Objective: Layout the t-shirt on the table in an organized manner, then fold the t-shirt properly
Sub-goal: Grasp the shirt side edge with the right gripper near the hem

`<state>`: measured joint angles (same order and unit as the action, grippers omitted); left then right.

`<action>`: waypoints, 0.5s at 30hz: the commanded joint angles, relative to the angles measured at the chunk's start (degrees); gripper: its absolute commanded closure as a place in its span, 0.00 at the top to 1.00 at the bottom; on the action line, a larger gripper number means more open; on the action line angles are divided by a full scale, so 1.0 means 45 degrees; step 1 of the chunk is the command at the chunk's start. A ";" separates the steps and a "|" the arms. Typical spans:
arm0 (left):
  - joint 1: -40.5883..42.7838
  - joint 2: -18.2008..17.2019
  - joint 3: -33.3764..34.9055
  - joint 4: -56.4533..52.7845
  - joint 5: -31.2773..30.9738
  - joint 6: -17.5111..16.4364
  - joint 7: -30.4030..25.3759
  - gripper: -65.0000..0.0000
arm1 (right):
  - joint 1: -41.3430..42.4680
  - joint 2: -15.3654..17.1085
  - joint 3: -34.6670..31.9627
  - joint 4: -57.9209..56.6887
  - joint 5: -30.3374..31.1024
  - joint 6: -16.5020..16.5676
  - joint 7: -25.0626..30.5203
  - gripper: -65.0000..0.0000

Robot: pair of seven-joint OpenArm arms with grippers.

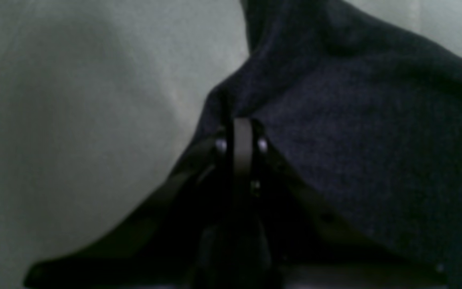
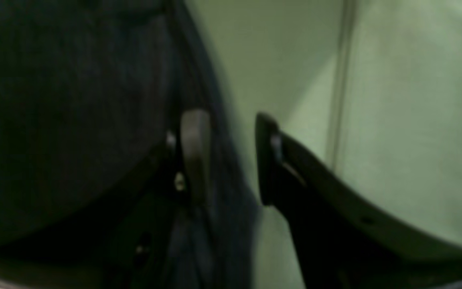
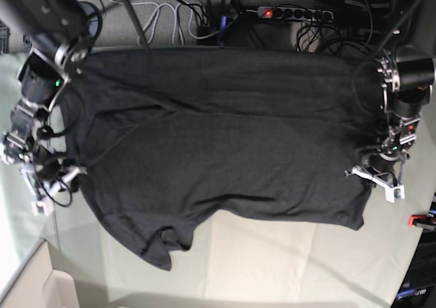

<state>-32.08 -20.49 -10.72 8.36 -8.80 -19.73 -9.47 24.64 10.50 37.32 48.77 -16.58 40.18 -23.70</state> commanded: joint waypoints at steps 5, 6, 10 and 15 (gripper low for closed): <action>-0.0325 -0.0184 -0.0011 0.0164 0.0031 -0.0041 -0.0170 0.00 | 0.0824 0.0372 0.0000 -0.1119 0.0177 -0.0041 0.0921 0.44; -0.0325 -0.0184 -0.0011 0.0164 0.0031 -0.0041 -0.0170 0.00 | 0.0844 0.0372 -0.0020 -0.1217 0.0177 -0.0041 0.1175 0.46; -0.0325 -0.0184 -0.0011 0.0164 0.0031 -0.0041 -0.0170 0.00 | 0.0629 0.0372 -0.0020 -0.1315 0.0177 -0.0041 0.1741 0.49; -0.0306 -0.0184 -0.0011 0.0164 0.0031 -0.0041 -0.0170 0.00 | 0.0433 0.0352 -0.0020 -0.1334 0.0177 -0.0041 0.1761 0.49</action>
<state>-32.08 -20.47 -10.72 8.36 -8.56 -19.70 -9.47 24.77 11.31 37.32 41.87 -16.80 40.16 -17.32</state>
